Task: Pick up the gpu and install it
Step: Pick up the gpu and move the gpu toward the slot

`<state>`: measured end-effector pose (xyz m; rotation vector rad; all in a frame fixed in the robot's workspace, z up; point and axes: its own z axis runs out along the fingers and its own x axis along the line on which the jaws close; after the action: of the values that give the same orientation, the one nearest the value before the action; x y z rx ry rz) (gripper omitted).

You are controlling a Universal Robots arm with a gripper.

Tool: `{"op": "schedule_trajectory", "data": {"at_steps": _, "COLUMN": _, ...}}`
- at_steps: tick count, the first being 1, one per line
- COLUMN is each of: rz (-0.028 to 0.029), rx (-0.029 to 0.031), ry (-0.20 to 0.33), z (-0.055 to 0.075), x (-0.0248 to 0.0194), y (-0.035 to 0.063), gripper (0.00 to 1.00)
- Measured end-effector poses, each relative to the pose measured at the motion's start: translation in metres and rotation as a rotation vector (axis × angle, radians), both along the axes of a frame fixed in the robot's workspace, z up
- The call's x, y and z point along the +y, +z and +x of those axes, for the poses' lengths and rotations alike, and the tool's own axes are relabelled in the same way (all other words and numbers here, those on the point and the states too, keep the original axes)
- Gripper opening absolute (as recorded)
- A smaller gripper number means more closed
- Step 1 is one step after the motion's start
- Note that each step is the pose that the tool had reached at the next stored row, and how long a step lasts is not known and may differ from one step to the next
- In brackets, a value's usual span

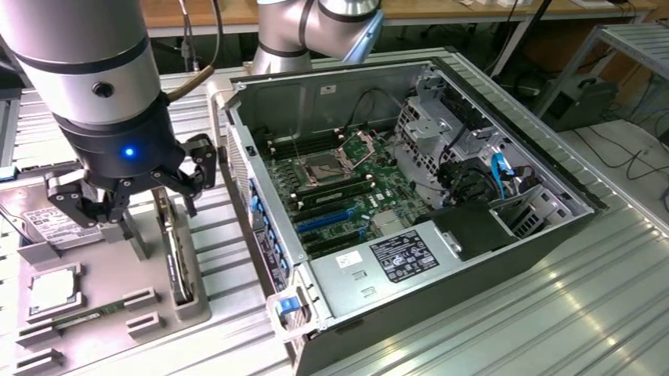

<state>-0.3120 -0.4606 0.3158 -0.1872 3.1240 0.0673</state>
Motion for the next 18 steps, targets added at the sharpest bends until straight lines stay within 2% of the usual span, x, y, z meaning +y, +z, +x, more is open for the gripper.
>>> {"op": "schedule_trajectory", "data": {"at_steps": 5, "rz": 0.0, "rx": 0.0, "ry": -0.001, "z": -0.002, "x": 0.0021, "y": -0.0105, "gripper": 0.72}}
{"op": "schedule_trajectory", "data": {"at_steps": 11, "rz": 0.0001, "rx": -0.0001, "ry": -0.002, "z": -0.002, "x": 0.0023, "y": -0.0225, "gripper": 0.72}}
{"op": "schedule_trajectory", "data": {"at_steps": 18, "rz": 0.0, "rx": 0.0, "ry": -0.002, "z": -0.002, "x": 0.0023, "y": -0.0229, "gripper": 0.72}}
